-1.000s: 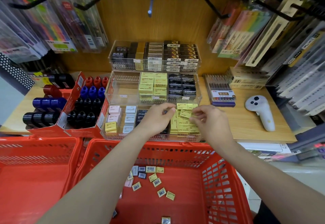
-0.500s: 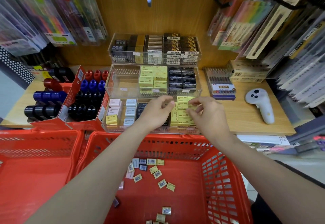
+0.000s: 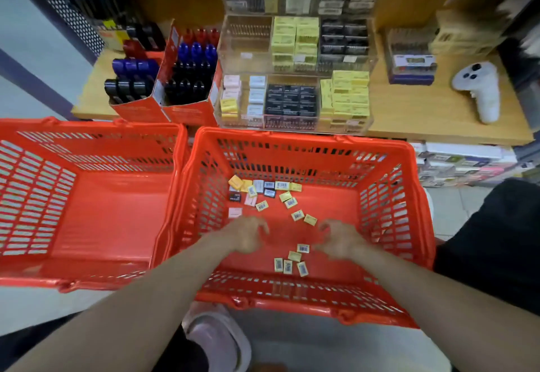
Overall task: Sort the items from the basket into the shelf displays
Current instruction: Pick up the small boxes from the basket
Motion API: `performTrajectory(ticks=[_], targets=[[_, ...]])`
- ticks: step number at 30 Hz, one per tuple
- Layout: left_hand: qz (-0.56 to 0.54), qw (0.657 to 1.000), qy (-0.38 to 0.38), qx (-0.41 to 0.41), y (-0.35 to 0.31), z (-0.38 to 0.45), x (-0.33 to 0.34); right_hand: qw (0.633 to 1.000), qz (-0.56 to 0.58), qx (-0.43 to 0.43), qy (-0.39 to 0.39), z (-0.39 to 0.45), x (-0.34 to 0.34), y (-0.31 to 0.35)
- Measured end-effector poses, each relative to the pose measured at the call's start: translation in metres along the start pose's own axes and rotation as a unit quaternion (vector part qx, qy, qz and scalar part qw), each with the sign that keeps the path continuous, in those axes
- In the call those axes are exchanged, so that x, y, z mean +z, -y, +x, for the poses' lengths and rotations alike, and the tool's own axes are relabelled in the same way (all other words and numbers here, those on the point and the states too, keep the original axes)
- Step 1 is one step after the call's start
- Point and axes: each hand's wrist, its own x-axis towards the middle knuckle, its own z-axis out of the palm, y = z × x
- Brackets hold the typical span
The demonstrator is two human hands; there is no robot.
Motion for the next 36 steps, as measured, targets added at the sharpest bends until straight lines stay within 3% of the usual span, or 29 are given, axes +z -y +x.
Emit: performTrajectory(ticks=[2, 8, 12, 15, 18, 21, 23, 26, 28, 31, 36], targets=[[-0.009, 1.0, 0.009, -0.024, 0.016, 0.011, 0.025, 0.999, -0.035, -0.001, -0.001, 0.007, 0.028, -0.003], [0.023, 0.997, 0.074, -0.028, 0.043, 0.054, 0.066, 0.995, 0.057, 0.079, -0.01, 0.041, 0.096, -0.008], [0.045, 0.997, 0.053, -0.025, 0.038, 0.075, 0.091, 0.984, 0.1, 0.11, -0.102, 0.054, 0.116, -0.003], [-0.073, 0.997, 0.03, -0.004, 0.027, 0.088, 0.101, 0.988, 0.075, 0.053, -0.121, 0.066, 0.114, 0.001], [-0.273, 0.962, -0.025, -0.004, 0.029, 0.096, 0.101, 0.978, 0.163, 0.026, -0.128, 0.087, 0.099, 0.01], [-0.344, 0.934, -0.085, -0.047, 0.038, 0.1, 0.086, 0.969, 0.22, 0.001, -0.111, 0.104, 0.076, 0.015], [-0.378, 0.918, -0.102, -0.067, 0.043, 0.102, 0.076, 0.969, 0.2, -0.01, -0.142, 0.105, 0.066, 0.01], [-0.275, 0.943, -0.175, -0.074, 0.051, 0.099, 0.063, 0.972, 0.031, -0.028, -0.23, 0.099, 0.057, -0.002], [-0.122, 0.971, -0.197, -0.052, 0.058, 0.095, 0.055, 0.975, -0.093, -0.02, -0.201, 0.1, 0.053, -0.007], [0.042, 0.985, -0.162, -0.034, 0.064, 0.095, 0.049, 0.985, -0.112, -0.018, -0.127, 0.107, 0.055, 0.002], [-0.019, 0.988, -0.15, -0.014, 0.066, 0.097, 0.052, 0.982, -0.144, -0.012, -0.119, 0.126, 0.065, 0.029]])
